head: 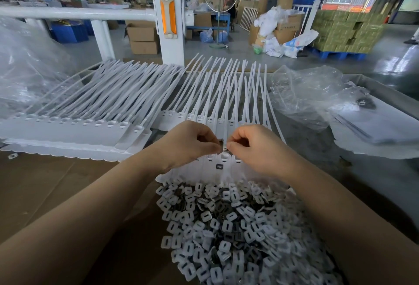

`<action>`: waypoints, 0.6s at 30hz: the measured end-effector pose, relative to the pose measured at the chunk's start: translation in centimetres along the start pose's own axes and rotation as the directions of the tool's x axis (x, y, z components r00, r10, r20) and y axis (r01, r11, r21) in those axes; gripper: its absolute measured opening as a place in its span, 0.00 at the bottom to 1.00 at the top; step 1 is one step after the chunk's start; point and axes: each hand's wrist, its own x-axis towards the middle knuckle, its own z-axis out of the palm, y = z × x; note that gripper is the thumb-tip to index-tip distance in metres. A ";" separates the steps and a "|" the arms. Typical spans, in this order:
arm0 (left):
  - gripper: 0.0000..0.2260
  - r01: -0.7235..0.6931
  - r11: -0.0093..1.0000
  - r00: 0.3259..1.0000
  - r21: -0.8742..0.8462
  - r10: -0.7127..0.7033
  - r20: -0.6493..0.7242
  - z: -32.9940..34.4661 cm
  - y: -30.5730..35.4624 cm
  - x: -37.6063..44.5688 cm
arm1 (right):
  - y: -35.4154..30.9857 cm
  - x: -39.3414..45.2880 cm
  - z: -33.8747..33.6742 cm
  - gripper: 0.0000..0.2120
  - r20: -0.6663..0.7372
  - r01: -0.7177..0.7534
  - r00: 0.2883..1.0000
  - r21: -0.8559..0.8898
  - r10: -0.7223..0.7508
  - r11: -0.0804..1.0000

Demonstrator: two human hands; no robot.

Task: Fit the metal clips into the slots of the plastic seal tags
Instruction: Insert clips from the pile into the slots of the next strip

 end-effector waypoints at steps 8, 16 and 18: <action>0.02 0.014 0.996 1.000 0.092 -0.015 0.011 -0.1 -1.1 0.2 | 0.5 0.2 1.3 0.09 -0.030 -0.005 1.000 -0.129 0.001 0.992; 0.03 -0.006 0.996 1.000 0.088 0.005 0.008 0.1 -1.0 0.3 | 0.1 0.0 1.3 0.04 -0.018 0.000 1.000 -0.140 -0.002 0.990; 0.03 -0.010 0.996 1.000 0.093 0.010 0.008 0.2 -1.0 0.3 | 0.0 -0.1 1.3 0.06 -0.029 -0.004 1.000 -0.127 0.000 0.992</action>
